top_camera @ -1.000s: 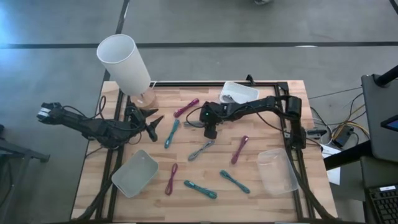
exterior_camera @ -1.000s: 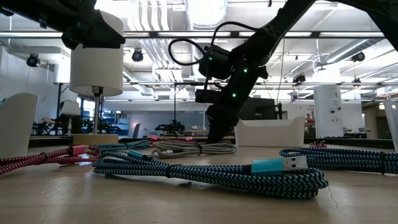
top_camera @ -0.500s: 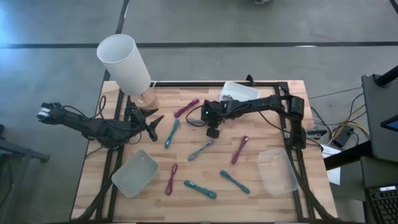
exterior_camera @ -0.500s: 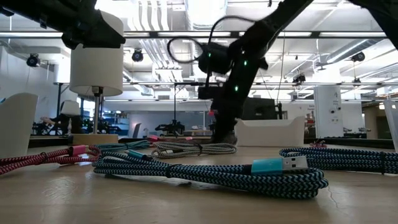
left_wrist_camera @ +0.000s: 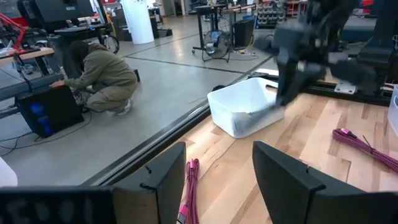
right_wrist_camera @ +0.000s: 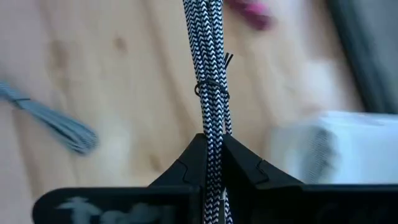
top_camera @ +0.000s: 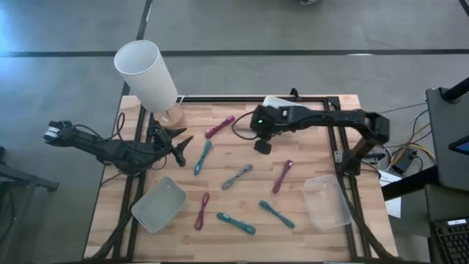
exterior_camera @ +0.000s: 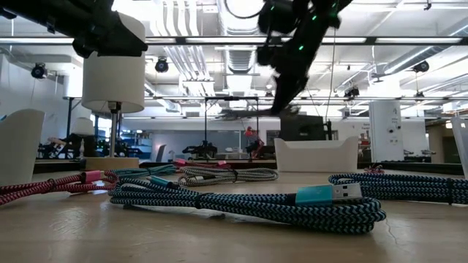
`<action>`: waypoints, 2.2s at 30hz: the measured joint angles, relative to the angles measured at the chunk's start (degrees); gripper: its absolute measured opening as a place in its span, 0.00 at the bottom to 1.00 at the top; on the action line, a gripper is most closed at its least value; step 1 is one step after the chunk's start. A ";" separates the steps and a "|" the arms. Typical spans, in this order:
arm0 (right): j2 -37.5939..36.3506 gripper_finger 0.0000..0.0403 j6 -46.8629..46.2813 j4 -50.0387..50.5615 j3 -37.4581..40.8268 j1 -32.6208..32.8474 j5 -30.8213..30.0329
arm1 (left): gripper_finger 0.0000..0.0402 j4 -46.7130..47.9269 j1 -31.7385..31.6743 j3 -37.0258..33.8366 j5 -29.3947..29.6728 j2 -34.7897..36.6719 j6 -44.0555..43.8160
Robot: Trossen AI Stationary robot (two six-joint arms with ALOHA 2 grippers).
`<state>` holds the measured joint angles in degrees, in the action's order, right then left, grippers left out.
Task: Pick & Place USB Port
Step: Put the top white patterned charger cable into the white bin
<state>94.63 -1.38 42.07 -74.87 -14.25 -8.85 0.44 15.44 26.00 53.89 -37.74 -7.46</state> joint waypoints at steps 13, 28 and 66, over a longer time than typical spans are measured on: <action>-6.79 0.07 -5.34 13.70 1.02 -10.75 -6.29 | 0.48 0.01 0.00 0.00 0.00 -0.79 -0.07; -4.11 0.07 -2.57 7.63 10.00 -18.46 -0.10 | 0.48 0.01 0.00 0.00 0.00 -0.90 -0.04; 4.82 0.30 0.18 -1.97 12.66 -19.77 -0.21 | 0.48 -0.01 -0.02 -0.02 0.02 -0.88 0.17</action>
<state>99.45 -1.20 40.10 -62.22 -34.02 -9.06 0.43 15.42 25.98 53.91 -38.61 -7.29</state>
